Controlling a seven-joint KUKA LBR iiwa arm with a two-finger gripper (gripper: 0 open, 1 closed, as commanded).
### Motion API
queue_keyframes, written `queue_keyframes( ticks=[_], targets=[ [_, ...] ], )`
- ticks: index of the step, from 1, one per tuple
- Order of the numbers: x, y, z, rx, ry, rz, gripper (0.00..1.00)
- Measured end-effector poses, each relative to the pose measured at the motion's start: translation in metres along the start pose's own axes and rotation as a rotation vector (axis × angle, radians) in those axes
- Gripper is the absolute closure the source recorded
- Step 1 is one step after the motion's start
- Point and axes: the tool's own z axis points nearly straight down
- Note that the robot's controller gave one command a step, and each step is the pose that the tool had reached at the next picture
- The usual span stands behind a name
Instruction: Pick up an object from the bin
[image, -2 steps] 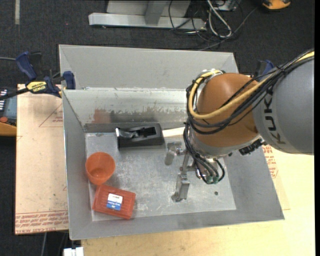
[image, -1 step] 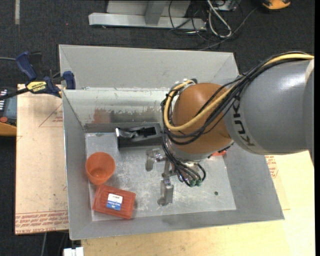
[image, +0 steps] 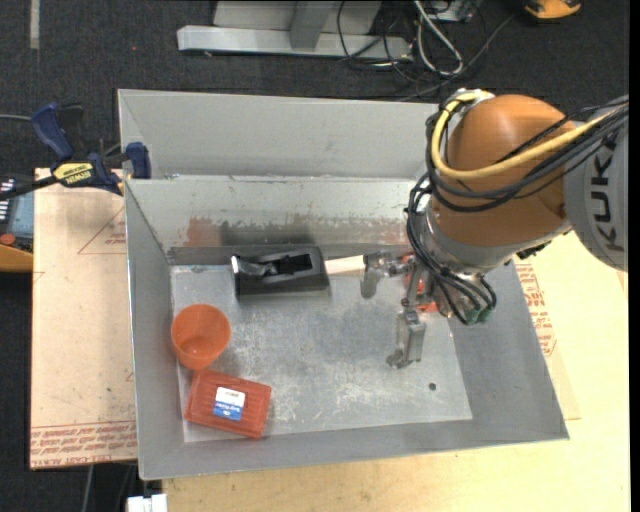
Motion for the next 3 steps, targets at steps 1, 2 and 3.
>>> queue_keyframes(
  ticks=[1, 2, 3],
  targets=[
    [0.001, 0.097, 0.1, -0.005, 0.01, -0.005, 0.0],
    [-0.007, 0.049, 0.027, 0.002, 0.0, -0.137, 0.0],
    [-0.016, 0.115, 0.092, -0.005, 0.005, -0.055, 0.0]
  ],
)
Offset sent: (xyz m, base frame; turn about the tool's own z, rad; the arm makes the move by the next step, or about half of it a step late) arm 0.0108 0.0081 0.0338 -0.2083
